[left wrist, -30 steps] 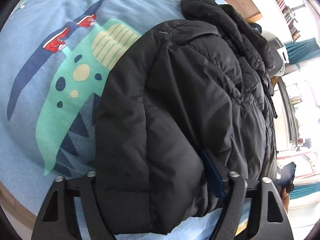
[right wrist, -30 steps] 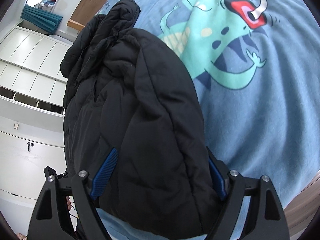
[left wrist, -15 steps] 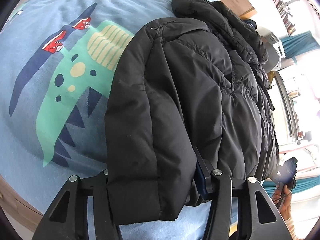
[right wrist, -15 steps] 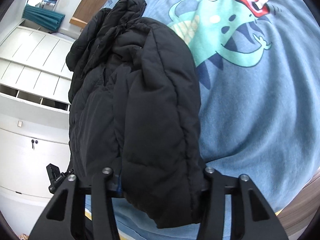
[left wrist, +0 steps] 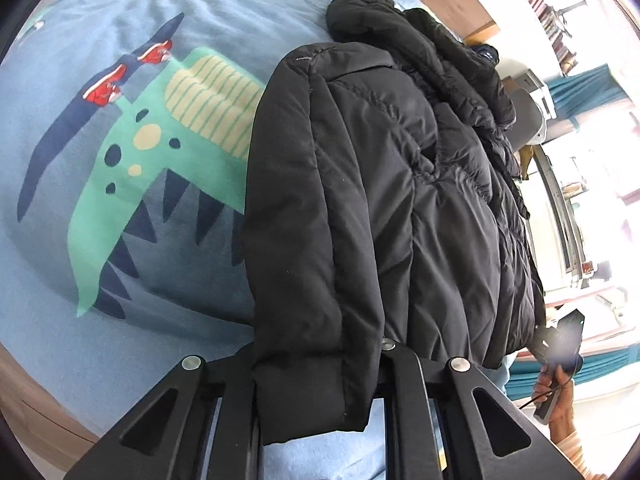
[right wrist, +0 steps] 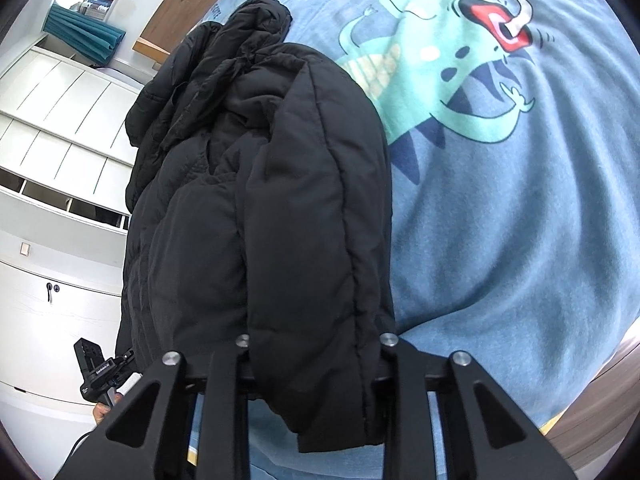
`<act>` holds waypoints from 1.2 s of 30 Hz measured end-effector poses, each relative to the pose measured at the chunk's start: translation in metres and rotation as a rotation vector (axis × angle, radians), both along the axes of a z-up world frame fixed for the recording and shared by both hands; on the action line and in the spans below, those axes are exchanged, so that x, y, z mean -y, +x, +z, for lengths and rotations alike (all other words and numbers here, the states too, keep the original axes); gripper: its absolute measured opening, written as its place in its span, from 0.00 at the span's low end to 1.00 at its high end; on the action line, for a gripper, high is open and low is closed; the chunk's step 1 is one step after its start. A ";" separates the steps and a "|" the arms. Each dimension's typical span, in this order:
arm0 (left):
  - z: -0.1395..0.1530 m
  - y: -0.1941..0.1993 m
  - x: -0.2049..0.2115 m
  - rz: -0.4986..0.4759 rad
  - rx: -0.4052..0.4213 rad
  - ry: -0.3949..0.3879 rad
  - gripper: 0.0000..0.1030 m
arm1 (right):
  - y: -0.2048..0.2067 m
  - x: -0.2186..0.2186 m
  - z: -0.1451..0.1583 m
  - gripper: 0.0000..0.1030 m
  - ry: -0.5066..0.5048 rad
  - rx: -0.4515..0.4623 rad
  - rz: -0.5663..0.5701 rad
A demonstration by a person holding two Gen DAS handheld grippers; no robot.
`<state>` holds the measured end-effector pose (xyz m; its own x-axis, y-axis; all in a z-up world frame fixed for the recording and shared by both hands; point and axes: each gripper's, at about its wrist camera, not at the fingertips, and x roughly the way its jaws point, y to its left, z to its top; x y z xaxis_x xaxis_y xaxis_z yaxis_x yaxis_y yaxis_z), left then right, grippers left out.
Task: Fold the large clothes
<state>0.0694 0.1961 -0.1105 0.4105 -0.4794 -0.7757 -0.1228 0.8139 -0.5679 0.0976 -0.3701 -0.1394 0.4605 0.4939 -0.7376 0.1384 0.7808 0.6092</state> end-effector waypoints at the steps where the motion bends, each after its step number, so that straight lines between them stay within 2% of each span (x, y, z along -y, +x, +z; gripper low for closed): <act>1: 0.004 0.000 0.001 -0.005 0.006 0.001 0.13 | 0.000 -0.001 0.003 0.19 -0.003 0.010 0.003; 11: 0.048 0.010 -0.002 -0.017 0.104 -0.026 0.11 | 0.009 0.000 0.053 0.14 -0.020 0.136 -0.017; 20: 0.106 0.039 -0.007 -0.029 0.204 -0.054 0.11 | 0.027 0.005 0.106 0.13 0.007 0.246 -0.060; 30: 0.200 0.119 -0.027 -0.009 0.349 -0.057 0.11 | 0.086 0.028 0.188 0.13 0.069 0.365 -0.125; 36: 0.238 0.188 -0.037 0.036 0.400 -0.035 0.12 | 0.157 0.033 0.243 0.13 0.041 0.407 -0.162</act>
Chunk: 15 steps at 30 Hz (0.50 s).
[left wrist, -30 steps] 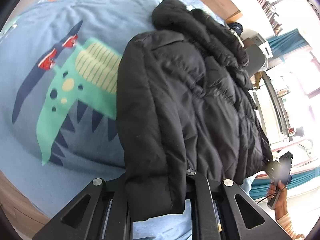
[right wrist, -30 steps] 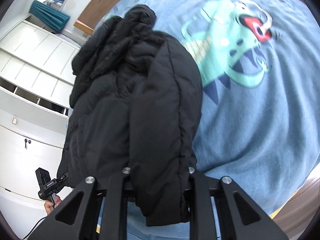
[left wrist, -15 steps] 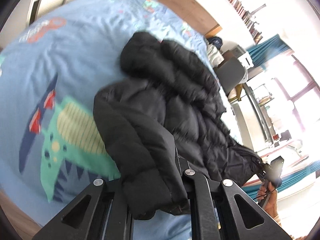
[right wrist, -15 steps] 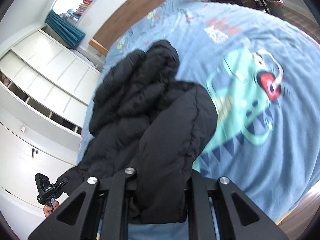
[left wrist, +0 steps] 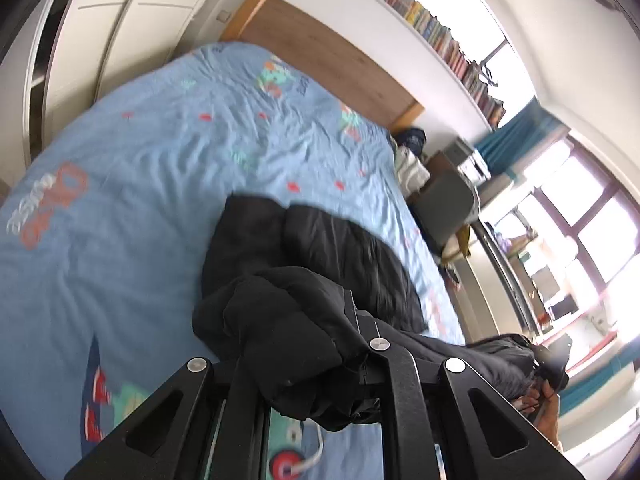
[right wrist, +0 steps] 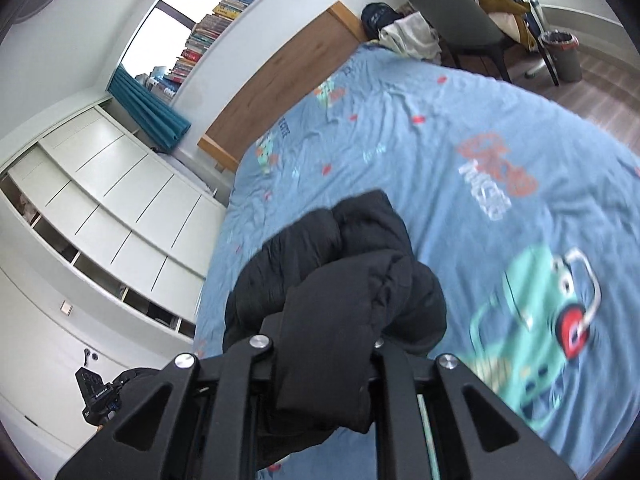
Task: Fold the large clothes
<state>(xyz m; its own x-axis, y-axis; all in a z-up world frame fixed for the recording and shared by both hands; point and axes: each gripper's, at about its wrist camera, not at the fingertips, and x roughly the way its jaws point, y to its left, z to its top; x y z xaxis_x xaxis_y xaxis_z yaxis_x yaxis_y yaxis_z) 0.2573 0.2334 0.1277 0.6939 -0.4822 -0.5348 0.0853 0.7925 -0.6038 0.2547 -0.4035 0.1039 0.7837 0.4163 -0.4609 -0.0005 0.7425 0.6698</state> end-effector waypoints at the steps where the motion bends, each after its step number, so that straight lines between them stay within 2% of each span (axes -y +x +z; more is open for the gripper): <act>1: 0.004 0.015 -0.002 0.016 0.003 -0.002 0.12 | 0.018 -0.002 0.010 0.13 -0.009 0.007 -0.007; 4: 0.009 0.060 -0.008 0.055 -0.004 -0.003 0.12 | 0.067 -0.008 0.029 0.13 -0.039 0.013 -0.026; 8: -0.001 0.133 -0.012 0.096 -0.050 0.006 0.12 | 0.135 -0.015 0.033 0.13 -0.056 -0.003 -0.053; 12: -0.024 0.202 -0.010 0.113 -0.103 0.046 0.12 | 0.212 -0.019 0.010 0.13 -0.075 -0.053 -0.079; 15: -0.066 0.261 -0.010 0.129 -0.175 0.033 0.12 | 0.256 -0.019 -0.020 0.13 -0.076 -0.104 -0.096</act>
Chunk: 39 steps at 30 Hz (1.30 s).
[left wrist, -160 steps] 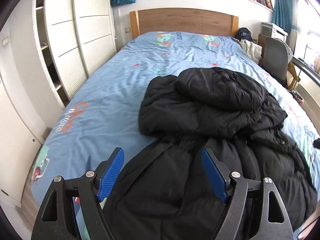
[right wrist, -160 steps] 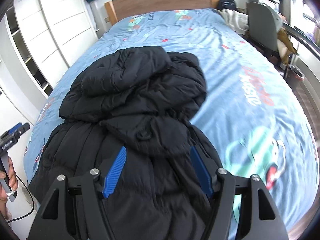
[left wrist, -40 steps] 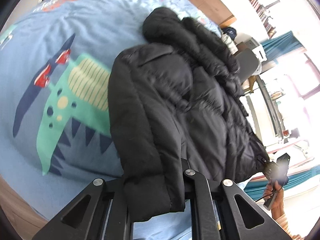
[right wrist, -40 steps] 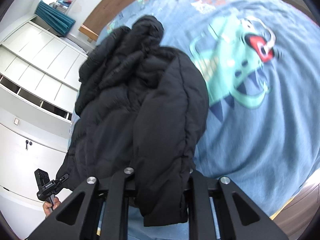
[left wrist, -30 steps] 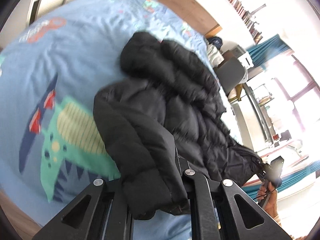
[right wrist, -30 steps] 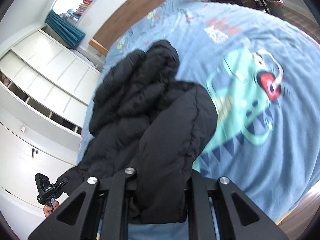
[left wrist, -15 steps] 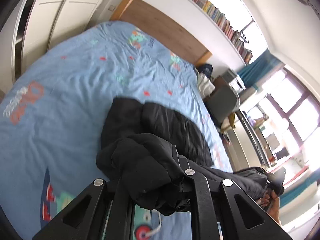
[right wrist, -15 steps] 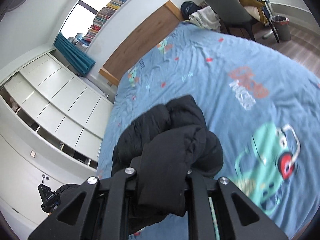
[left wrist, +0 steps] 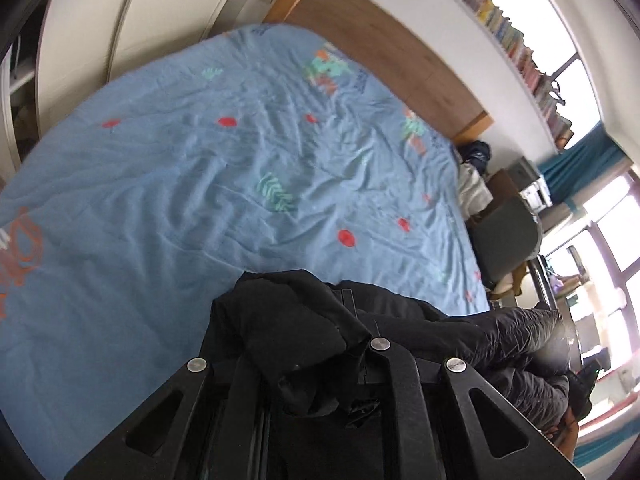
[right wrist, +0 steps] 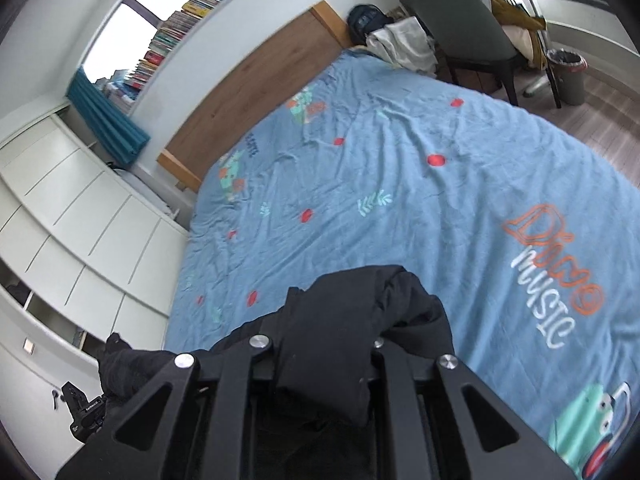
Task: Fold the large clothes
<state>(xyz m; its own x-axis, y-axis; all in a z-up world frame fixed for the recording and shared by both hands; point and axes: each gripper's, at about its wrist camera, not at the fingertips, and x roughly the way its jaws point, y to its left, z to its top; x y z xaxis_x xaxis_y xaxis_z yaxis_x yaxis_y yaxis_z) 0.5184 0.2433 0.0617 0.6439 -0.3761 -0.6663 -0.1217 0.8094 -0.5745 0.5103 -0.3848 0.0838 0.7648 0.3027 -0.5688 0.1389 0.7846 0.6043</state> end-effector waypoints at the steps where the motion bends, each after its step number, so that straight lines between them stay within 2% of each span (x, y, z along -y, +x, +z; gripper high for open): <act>1: -0.012 0.012 0.000 0.005 -0.016 -0.007 0.13 | 0.016 0.000 -0.011 0.13 -0.005 -0.019 -0.004; 4: -0.062 0.053 -0.001 0.036 -0.090 -0.049 0.16 | 0.058 0.002 -0.049 0.16 -0.014 -0.080 -0.014; 8: -0.110 0.084 0.002 0.048 -0.143 -0.122 0.17 | 0.100 0.008 -0.099 0.16 0.011 -0.158 -0.046; 12: -0.128 0.095 0.010 0.021 -0.156 -0.124 0.17 | 0.120 0.006 -0.143 0.19 0.024 -0.212 -0.042; 17: -0.123 0.096 0.005 0.016 -0.179 -0.159 0.19 | 0.122 0.011 -0.158 0.22 0.083 -0.207 -0.053; 20: -0.114 0.093 -0.005 0.047 -0.151 -0.236 0.31 | 0.116 0.021 -0.153 0.37 0.190 -0.180 -0.065; 22: -0.107 0.088 -0.014 0.080 -0.119 -0.317 0.42 | 0.114 0.025 -0.148 0.63 0.233 -0.152 -0.067; 24: -0.097 0.084 -0.022 0.111 -0.089 -0.360 0.52 | 0.111 0.029 -0.137 0.71 0.244 -0.130 -0.078; 27: -0.074 0.077 -0.038 0.181 -0.036 -0.365 0.64 | 0.107 0.037 -0.118 0.74 0.261 -0.099 -0.103; 30: -0.054 0.069 -0.051 0.222 -0.009 -0.356 0.65 | 0.099 0.046 -0.095 0.77 0.247 -0.062 -0.125; 34: -0.023 0.052 -0.051 0.232 -0.011 -0.244 0.67 | 0.085 0.043 -0.067 0.77 0.206 -0.034 -0.093; 39: -0.002 0.031 -0.027 0.181 -0.023 -0.093 0.67 | 0.053 0.015 -0.029 0.77 0.073 -0.004 0.000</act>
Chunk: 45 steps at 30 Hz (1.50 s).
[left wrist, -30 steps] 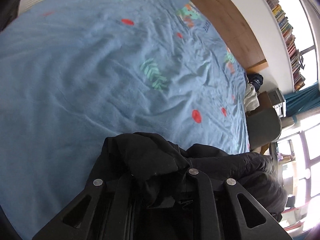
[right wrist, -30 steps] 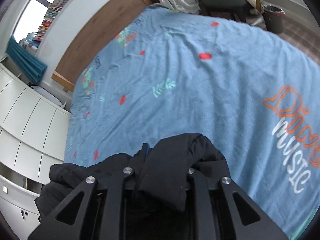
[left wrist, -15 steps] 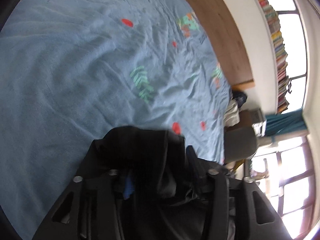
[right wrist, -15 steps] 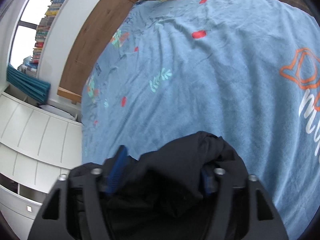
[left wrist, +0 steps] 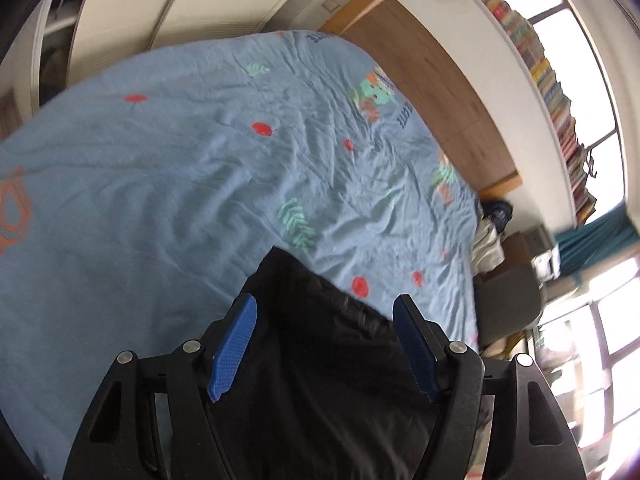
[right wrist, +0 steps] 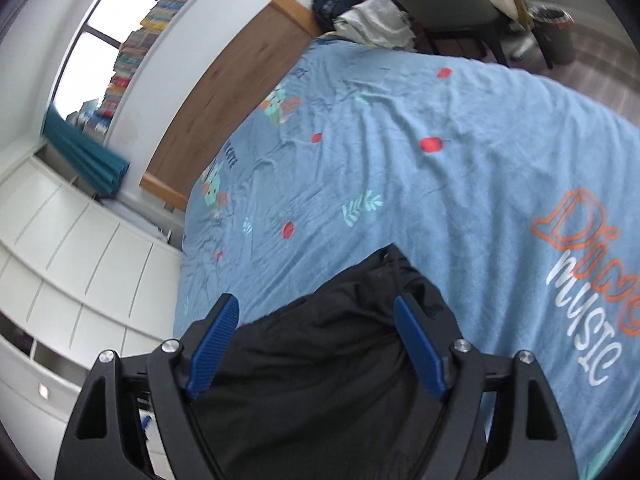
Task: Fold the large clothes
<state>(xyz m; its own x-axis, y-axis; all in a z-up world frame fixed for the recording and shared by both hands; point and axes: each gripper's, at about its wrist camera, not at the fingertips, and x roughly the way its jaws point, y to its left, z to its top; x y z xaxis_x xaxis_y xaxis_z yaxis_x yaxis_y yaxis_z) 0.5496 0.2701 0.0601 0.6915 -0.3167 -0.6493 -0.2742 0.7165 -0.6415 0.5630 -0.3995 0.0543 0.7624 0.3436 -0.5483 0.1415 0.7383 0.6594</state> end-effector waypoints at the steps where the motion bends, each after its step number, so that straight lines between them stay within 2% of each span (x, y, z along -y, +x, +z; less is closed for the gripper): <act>1: 0.004 -0.004 0.011 -0.024 -0.005 0.039 0.67 | -0.006 -0.007 0.004 0.77 -0.022 0.004 0.019; 5: 0.005 -0.018 0.053 -0.122 -0.006 0.118 0.67 | -0.028 -0.045 0.016 0.77 -0.116 0.006 0.112; 10: -0.007 -0.022 0.109 -0.235 -0.027 0.210 0.67 | -0.034 -0.099 0.012 0.77 -0.200 -0.007 0.217; 15: -0.024 -0.009 0.157 -0.341 -0.040 0.240 0.67 | -0.022 -0.160 -0.007 0.77 -0.293 -0.016 0.341; 18: -0.038 0.010 0.187 -0.388 -0.055 0.291 0.67 | -0.005 -0.194 -0.025 0.77 -0.367 -0.030 0.405; 21: -0.048 0.034 0.209 -0.395 -0.070 0.337 0.75 | 0.020 -0.217 -0.046 0.77 -0.438 -0.056 0.431; 24: -0.058 0.071 0.228 -0.388 -0.094 0.405 0.80 | 0.047 -0.225 -0.060 0.84 -0.475 -0.064 0.422; 28: -0.080 0.118 0.238 -0.375 -0.159 0.454 0.86 | 0.096 -0.222 -0.079 0.85 -0.484 -0.102 0.393; 34: -0.113 0.166 0.237 -0.332 -0.229 0.457 0.93 | 0.153 -0.205 -0.110 0.86 -0.420 -0.160 0.349; 40: -0.123 0.173 0.237 -0.326 -0.241 0.457 0.96 | 0.169 -0.198 -0.125 0.86 -0.394 -0.177 0.337; 45: -0.118 0.168 0.217 -0.325 -0.271 0.436 0.96 | 0.164 -0.179 -0.119 0.86 -0.383 -0.184 0.325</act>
